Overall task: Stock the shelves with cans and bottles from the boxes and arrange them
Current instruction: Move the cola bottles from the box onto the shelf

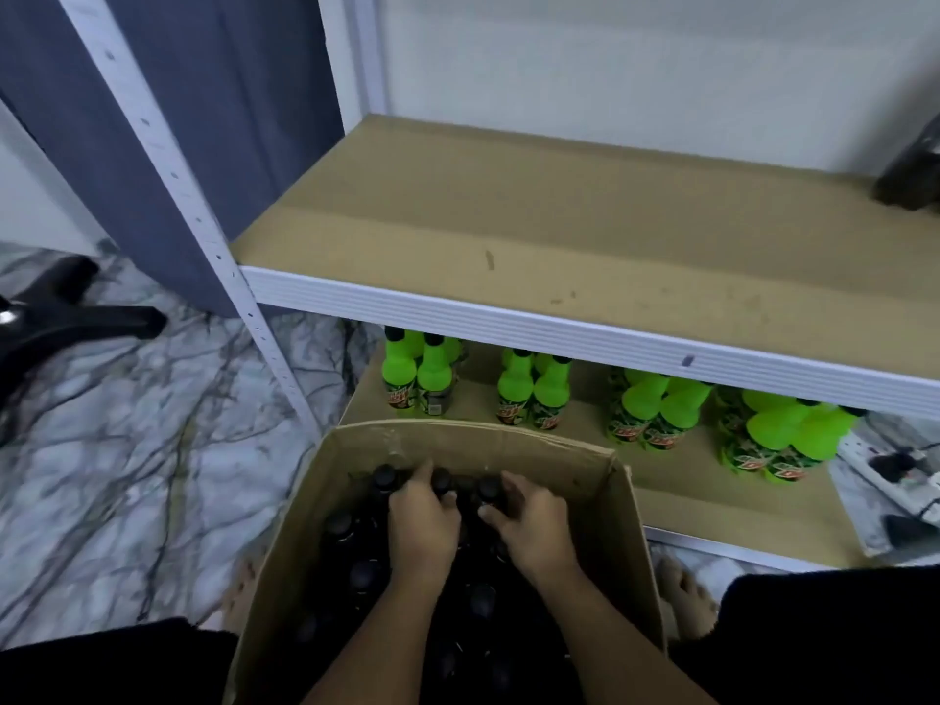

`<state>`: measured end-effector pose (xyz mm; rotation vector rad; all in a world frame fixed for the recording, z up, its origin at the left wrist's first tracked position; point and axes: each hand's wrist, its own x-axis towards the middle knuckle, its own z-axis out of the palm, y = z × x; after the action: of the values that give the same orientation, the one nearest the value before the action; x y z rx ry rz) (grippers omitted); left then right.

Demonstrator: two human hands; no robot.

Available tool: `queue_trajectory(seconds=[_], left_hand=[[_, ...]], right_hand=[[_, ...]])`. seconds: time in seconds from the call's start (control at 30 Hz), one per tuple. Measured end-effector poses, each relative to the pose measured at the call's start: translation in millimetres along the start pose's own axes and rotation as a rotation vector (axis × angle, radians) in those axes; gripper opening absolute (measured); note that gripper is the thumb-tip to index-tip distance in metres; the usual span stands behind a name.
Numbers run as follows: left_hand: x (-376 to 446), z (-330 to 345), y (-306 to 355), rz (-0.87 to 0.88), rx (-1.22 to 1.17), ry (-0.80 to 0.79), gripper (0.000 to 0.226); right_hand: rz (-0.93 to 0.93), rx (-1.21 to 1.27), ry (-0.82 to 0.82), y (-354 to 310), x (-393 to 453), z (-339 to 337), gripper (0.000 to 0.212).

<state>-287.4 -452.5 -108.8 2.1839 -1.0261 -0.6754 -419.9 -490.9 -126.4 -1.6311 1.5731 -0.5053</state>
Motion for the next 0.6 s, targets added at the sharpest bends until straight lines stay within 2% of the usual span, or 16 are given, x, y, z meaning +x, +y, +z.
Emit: queue_trajectory(seconds=[0.1,0.33,0.5,0.6], left_hand=[[14,6,1,-0.006,0.047,-0.032,0.03],[30,6,-18,0.11,0.163,-0.046,0.038],[26,1,-16,0.128,0.078,-0.049,0.031],[16,-3,-16,0.127,0.028,-0.034,0.038]], right_hand=[[-0.011,-0.033,0.027,6,11,10,0.056],[0.011,0.025,0.062,7,26,14,0.046],[0.014,0.043,0.06,5,23,12,0.047],[-0.002,0.083,0.045,3,15,6,0.046]])
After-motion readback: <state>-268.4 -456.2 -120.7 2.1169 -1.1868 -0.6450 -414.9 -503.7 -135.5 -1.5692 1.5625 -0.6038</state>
